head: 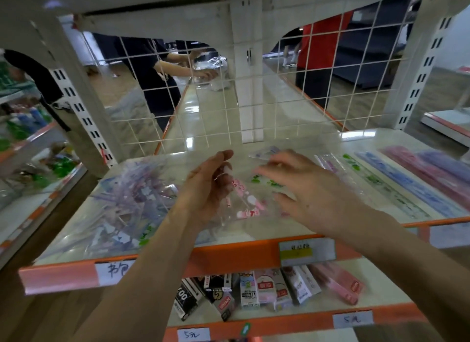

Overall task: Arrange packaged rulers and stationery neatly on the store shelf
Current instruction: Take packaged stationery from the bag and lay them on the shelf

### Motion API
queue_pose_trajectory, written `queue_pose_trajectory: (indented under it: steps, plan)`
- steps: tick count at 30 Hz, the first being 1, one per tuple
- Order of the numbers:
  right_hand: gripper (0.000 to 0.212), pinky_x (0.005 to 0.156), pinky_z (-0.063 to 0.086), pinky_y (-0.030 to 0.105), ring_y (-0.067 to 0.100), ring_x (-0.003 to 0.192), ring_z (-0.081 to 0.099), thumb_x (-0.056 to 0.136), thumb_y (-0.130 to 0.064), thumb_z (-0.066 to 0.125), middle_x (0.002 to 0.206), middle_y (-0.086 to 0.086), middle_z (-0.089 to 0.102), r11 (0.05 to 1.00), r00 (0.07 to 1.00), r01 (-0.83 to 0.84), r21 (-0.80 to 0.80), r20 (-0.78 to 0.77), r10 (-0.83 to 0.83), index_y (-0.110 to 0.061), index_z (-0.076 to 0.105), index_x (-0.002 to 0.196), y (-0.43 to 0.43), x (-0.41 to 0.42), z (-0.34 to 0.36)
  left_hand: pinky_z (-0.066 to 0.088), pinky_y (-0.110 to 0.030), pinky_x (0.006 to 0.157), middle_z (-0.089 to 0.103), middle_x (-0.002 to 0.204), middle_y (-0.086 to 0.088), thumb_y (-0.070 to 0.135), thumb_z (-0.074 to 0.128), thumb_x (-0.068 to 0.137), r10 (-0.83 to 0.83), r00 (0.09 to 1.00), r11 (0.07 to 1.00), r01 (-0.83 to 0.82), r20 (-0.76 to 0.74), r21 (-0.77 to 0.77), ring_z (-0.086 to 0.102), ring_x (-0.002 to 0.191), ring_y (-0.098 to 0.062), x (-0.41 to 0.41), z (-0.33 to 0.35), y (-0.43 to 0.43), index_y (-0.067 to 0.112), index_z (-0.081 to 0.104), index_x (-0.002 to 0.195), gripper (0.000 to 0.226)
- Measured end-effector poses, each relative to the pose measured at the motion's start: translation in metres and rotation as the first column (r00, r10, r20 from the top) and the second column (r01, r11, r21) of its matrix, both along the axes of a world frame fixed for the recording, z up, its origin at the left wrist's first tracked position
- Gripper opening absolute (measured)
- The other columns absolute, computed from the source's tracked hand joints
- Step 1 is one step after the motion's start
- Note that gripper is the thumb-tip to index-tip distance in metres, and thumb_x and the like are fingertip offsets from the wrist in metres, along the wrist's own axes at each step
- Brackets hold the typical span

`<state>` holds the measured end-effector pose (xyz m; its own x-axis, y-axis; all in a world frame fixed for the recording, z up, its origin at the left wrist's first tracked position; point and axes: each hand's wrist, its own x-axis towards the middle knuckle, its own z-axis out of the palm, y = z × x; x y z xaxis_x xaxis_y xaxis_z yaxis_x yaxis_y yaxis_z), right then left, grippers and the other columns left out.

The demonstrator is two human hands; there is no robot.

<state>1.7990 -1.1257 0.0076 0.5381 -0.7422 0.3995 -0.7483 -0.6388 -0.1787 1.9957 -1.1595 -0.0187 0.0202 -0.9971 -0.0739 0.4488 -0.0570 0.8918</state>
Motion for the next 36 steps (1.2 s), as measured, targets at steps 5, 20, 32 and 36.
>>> queue_pose_trajectory:
  steps: [5, 20, 32, 36]
  plan:
    - [0.022, 0.069, 0.056, 0.036, 0.024, 0.097, 0.062, 0.069, -0.018, 0.081, 0.112, 0.006, 0.062, 0.941, 0.960, -0.264, -0.210, -0.155, 0.234, -0.023, 0.075, 0.089, -0.007, 0.034, 0.000, 0.045, -0.027, 0.059, 0.054, 0.088, -0.012, 0.032, 0.057, 0.089, -0.140, 0.990, 0.990, 0.140, 0.010, 0.030, 0.054, 0.070, -0.017, 0.000, -0.004, 0.001, 0.007, 0.062, 0.108, 0.032]
    - [0.012, 0.088, 0.047, 0.034, 0.008, 0.101, 0.055, 0.085, -0.040, 0.063, 0.108, -0.013, 0.060, 0.993, 0.999, 0.031, 0.117, -0.012, -0.030, -0.032, 0.063, 0.094, -0.017, -0.020, 0.026, 0.047, -0.020, 0.052, 0.067, 0.080, -0.007, -0.002, 0.061, 0.086, -0.317, 0.823, 0.946, 0.313, 0.471, 0.089, 0.049, 0.052, -0.008, -0.020, 0.040, 0.000, 0.013, 0.063, 0.111, 0.029]
    - [0.033, 0.067, 0.035, 0.025, 0.008, 0.085, 0.048, 0.080, -0.056, 0.059, 0.098, -0.012, 0.049, 0.901, 0.955, 0.266, 0.343, -0.220, -0.198, -0.032, 0.053, 0.103, 0.001, -0.026, -0.007, 0.041, -0.023, 0.089, 0.050, 0.125, 0.006, 0.045, 0.066, 0.082, -0.192, 0.000, 0.905, 0.387, 0.981, 0.177, 0.050, 0.110, -0.008, -0.026, 0.024, 0.016, 0.026, 0.042, 0.139, 0.065]
    - [0.028, 0.071, 0.041, 0.027, 0.010, 0.086, 0.051, 0.082, -0.056, 0.056, 0.100, -0.012, 0.051, 0.905, 0.949, 0.266, 0.331, -0.252, -0.187, -0.033, 0.052, 0.098, -0.002, -0.021, -0.008, 0.042, -0.029, 0.096, 0.050, 0.127, 0.005, 0.041, 0.064, 0.084, -0.117, -0.128, 0.905, 0.395, 0.985, 0.159, 0.049, 0.110, -0.011, -0.036, 0.019, 0.019, 0.026, 0.044, 0.138, 0.059]
